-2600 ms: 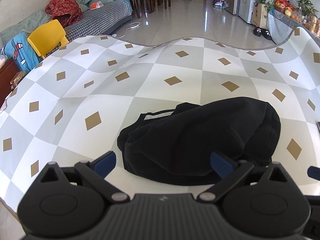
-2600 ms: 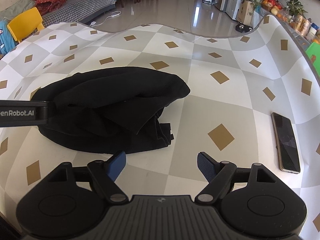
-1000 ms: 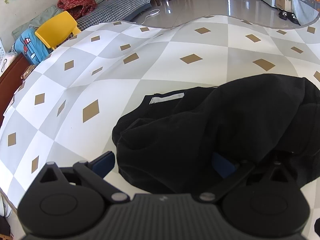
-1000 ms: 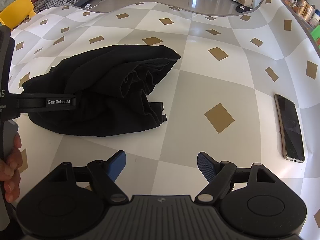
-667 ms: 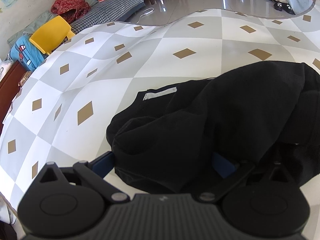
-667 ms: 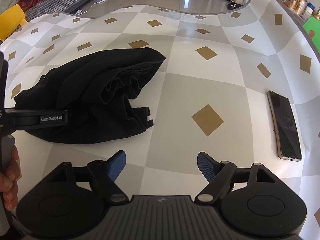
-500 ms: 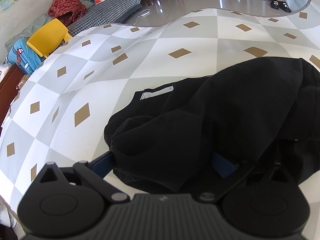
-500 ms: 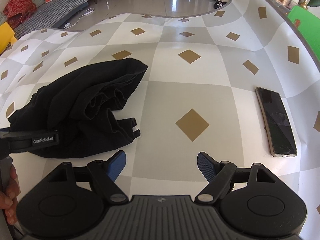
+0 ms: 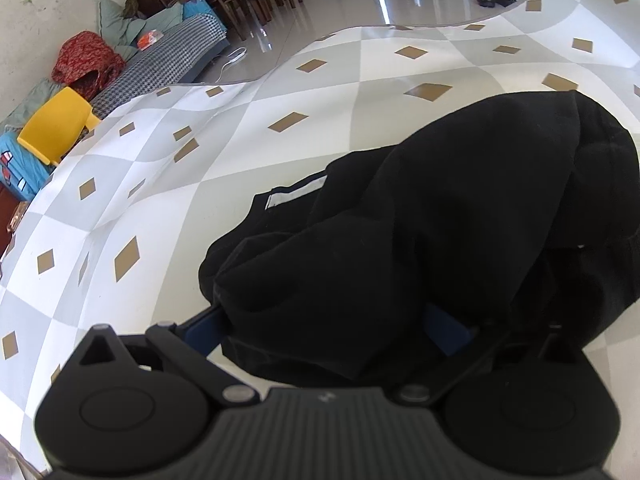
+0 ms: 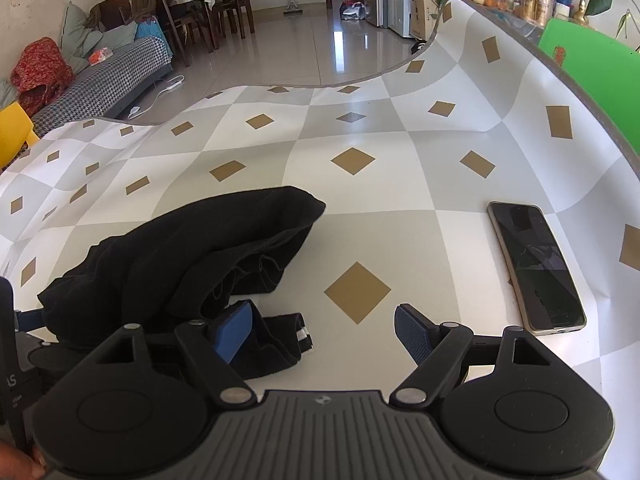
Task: Fold clothes
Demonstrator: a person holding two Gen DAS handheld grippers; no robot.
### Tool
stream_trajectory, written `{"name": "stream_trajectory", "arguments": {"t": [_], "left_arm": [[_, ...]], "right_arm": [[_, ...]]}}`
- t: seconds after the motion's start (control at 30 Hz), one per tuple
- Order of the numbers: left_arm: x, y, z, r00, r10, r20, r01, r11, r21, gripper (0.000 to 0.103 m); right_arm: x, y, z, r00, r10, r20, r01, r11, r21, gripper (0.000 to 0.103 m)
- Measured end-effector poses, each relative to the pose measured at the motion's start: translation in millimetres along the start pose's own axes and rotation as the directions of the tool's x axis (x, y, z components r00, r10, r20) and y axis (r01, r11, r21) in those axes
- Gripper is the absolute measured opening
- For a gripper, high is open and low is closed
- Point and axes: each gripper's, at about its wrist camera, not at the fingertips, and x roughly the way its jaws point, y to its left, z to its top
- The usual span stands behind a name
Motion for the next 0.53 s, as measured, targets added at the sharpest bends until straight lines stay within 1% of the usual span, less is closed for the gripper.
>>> {"name": "stream_trajectory", "arguments": {"t": [0.17,0.27,0.4,0.53], "left_arm": [[-10.4,-14.9,-8.0,0.999,-0.047,0.009,0.046,0.998,0.049,0.103],[-16.8,-22.3,-14.2,0.998,-0.064,0.017,0.062,0.996,0.068,0.103],[-26.3,-27.8,-26.2,0.996,-0.084,0.026,0.083,0.995,0.057,0.103],[-34.7,-29.6,-36.1,0.992,-0.124,0.02,0.123,0.991,0.048,0.103]], "right_arm": [[-7.3,-10.5,-3.4,0.998,0.057,0.027,-0.058,0.998,0.027,0.078],[-8.5,-14.8,-6.5,0.998,0.063,0.017,-0.063,0.998,0.023,0.078],[-8.0,-25.7,-12.0,0.997,0.082,-0.006,-0.082,0.995,0.052,0.078],[-4.6,-36.9,-18.1,0.992,0.123,-0.039,-0.117,0.986,0.122,0.078]]}}
